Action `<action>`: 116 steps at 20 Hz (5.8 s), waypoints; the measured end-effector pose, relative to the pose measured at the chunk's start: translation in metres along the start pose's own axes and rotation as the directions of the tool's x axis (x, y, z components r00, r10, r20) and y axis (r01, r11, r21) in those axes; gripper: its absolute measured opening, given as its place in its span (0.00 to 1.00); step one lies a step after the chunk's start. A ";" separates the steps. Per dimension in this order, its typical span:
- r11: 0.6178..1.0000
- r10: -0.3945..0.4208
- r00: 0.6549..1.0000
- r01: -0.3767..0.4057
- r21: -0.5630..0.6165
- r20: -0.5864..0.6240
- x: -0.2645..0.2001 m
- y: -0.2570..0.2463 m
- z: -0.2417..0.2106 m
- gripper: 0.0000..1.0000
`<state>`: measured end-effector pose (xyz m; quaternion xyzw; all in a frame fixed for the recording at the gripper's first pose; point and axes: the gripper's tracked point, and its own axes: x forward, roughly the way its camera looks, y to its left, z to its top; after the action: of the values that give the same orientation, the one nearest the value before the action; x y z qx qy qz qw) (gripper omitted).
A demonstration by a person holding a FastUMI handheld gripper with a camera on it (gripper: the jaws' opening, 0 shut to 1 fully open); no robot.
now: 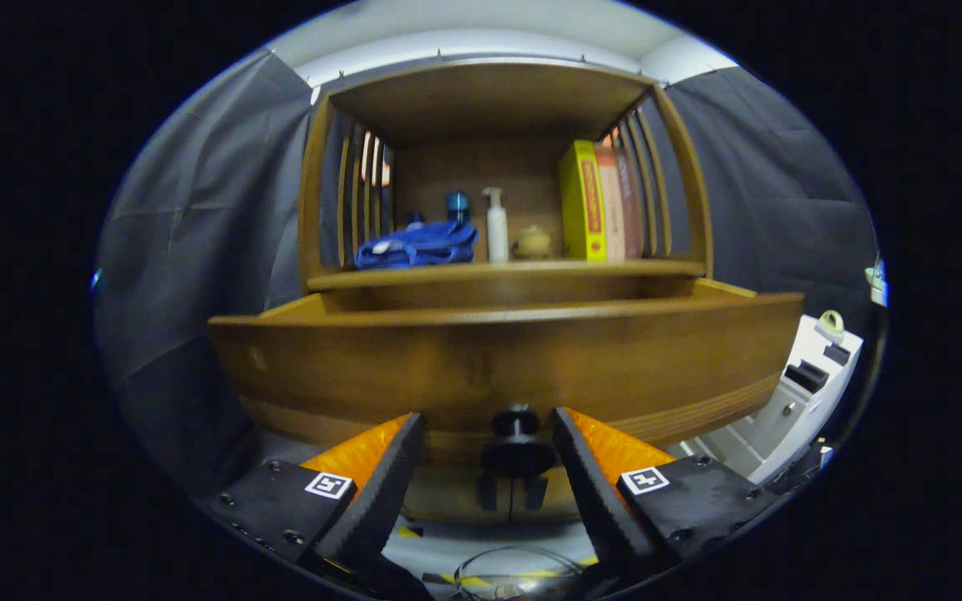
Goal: Pull open the drawer, take out the items inside it, and place them on the countertop above the cabinet.
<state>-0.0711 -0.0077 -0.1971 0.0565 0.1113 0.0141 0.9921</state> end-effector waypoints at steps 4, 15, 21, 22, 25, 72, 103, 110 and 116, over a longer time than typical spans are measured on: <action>0.999 -0.042 0.983 0.039 0.019 0.179 -0.005 -0.014 0.105 1.00; 0.997 -0.056 0.995 0.061 -0.057 0.082 0.114 -0.028 0.202 0.98; 0.965 0.011 0.910 -0.119 -0.235 -0.415 0.153 0.012 0.069 0.97; 0.967 0.012 0.865 -0.138 -0.216 -0.501 0.151 0.011 0.039 0.97; 0.981 -0.024 0.733 -0.113 -0.156 -0.679 0.146 0.001 -0.031 0.97; 0.996 0.091 0.887 -0.084 0.036 -0.453 0.149 0.020 0.159 0.56; 0.999 -0.040 0.803 0.040 -0.013 -0.595 0.274 -0.019 0.121 0.84; 0.999 -0.033 0.947 0.028 -0.021 -0.319 0.232 -0.011 0.206 1.00; 1.000 -0.029 0.997 0.029 -0.003 -0.069 0.167 -0.007 0.288 1.00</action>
<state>0.1556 -0.0390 0.0448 0.0535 0.1464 0.0019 0.9878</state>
